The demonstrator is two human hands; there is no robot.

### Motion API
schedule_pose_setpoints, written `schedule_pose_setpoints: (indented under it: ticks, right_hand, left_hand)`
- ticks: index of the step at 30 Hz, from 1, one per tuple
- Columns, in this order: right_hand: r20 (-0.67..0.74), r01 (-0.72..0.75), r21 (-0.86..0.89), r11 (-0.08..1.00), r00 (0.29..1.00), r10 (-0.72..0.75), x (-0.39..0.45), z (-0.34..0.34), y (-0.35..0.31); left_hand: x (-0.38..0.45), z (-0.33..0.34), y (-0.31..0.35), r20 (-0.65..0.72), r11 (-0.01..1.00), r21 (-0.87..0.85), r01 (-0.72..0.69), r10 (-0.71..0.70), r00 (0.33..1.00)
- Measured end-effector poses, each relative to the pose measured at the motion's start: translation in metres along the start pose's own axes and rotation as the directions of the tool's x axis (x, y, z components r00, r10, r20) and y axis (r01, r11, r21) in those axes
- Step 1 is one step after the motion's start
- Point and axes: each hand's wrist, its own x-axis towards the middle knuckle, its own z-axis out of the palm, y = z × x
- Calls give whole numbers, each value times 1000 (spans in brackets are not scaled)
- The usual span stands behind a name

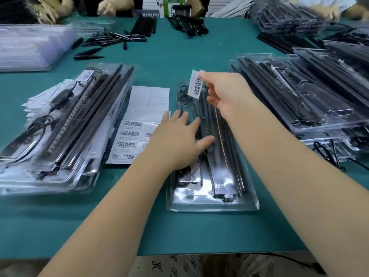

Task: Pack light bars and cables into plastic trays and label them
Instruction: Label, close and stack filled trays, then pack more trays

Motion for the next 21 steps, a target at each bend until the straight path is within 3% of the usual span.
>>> schedule_pose_setpoints:
  ticks: [3,8,11,14,18,21]
  right_hand:
    - [-22,83,-322,943,995,-95,34,19,3]
    - [-53,19,-724,690,995,-83,74,31,17]
    - [-87,-36,-751,660,995,-45,83,34,20]
    - [-70,-101,-622,776,995,73,86,34,19]
    - [-87,-66,-829,556,996,-11,84,39,22]
    - [-113,-71,-848,525,992,-48,89,42,29]
  left_hand:
    - [-2,-1,3,11,1000,-9,-13,14,1000]
    - [-3,1,4,11,999,-37,-25,26,1000]
    - [-2,2,5,-5,999,-14,-34,34,999]
    - [-2,3,6,-20,999,-5,-32,32,999]
    - [-3,2,6,-30,999,-17,-30,30,999]
    - [-4,2,6,-25,999,-22,-28,27,999]
